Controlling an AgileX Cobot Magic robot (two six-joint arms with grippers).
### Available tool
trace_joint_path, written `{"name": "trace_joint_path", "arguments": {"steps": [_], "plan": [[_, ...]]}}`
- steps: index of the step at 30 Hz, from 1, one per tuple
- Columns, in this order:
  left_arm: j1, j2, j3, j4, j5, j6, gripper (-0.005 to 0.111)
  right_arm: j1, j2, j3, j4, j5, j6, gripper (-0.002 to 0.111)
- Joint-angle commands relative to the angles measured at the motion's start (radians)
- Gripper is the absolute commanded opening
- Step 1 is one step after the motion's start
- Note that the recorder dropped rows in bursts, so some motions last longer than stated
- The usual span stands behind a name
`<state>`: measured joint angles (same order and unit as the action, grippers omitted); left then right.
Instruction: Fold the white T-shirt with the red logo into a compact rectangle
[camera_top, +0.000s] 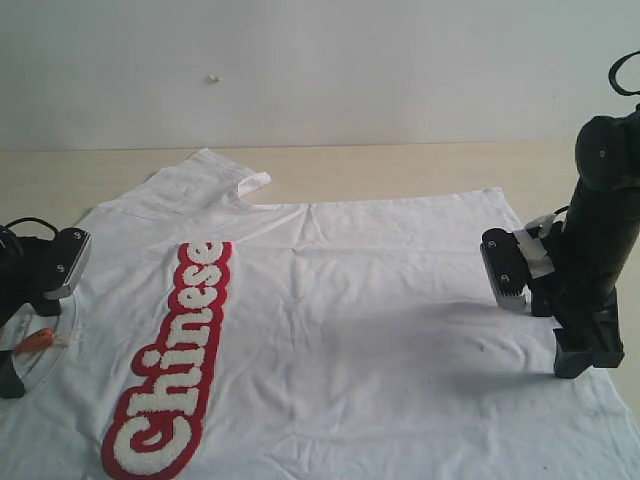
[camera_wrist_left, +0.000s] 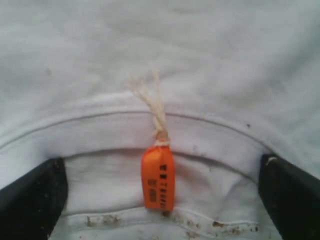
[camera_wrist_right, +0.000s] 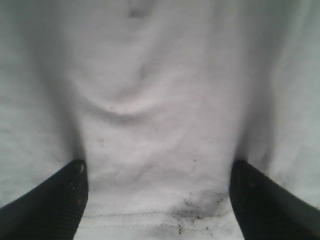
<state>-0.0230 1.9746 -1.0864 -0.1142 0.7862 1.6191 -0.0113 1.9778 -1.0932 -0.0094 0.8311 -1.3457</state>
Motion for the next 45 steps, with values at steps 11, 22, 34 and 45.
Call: {"name": "trace_joint_path", "arguments": {"steps": [11, 22, 34, 45], "plan": [[0.001, 0.081, 0.004, -0.013, -0.060, -0.051, 0.044, -0.003, 0.095, -0.004, -0.028, -0.016, 0.084, 0.000], [0.001, 0.031, 0.000, -0.044, -0.132, -0.080, 0.001, -0.001, 0.077, -0.004, -0.021, 0.058, 0.188, 0.000], [-0.005, -0.176, -0.095, 0.006, -0.023, -0.087, 0.000, 0.024, -0.164, -0.100, 0.045, 0.091, 0.222, 0.000], [0.003, -0.168, -0.093, -0.009, -0.037, -0.102, 0.000, 0.041, -0.185, -0.238, -0.024, 0.205, 0.225, 0.000]]}}
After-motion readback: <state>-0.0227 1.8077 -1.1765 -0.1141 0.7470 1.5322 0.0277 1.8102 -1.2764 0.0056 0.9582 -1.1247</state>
